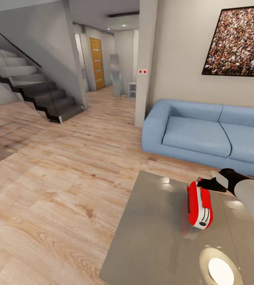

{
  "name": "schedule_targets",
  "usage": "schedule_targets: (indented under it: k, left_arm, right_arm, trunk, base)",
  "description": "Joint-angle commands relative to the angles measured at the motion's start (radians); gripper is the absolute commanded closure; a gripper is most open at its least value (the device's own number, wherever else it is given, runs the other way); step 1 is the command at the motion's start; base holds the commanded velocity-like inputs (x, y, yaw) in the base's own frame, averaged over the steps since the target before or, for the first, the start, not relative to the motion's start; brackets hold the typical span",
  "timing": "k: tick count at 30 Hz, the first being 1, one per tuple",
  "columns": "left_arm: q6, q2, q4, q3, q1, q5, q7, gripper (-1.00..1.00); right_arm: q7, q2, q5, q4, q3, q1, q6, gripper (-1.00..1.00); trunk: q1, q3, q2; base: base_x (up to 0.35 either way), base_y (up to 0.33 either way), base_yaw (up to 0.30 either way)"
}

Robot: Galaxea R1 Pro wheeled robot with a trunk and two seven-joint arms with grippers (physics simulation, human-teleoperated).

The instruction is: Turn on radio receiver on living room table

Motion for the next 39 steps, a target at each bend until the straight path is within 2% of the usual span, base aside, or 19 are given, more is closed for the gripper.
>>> schedule_targets:
  k: [1, 39]
  left_arm:
    - [0.0, 0.0, 0.0, 0.0, 0.0, 0.0, 0.0, -1.0]
    - [0.0, 0.0, 0.0, 0.0, 0.0, 0.0, 0.001, -1.0]
  right_arm:
    - [0.0, 0.0, 0.0, 0.0, 0.0, 0.0, 0.0, -1.0]
    - [0.0, -0.001, 0.0, 0.001, 0.0, 0.0, 0.0, -1.0]
  trunk:
    - [0.0, -0.002, 0.0]
    - [0.0, -0.063, 0.0]
  base:
    - [0.0, 0.0, 0.0]
    - [0.0, 0.0, 0.0]
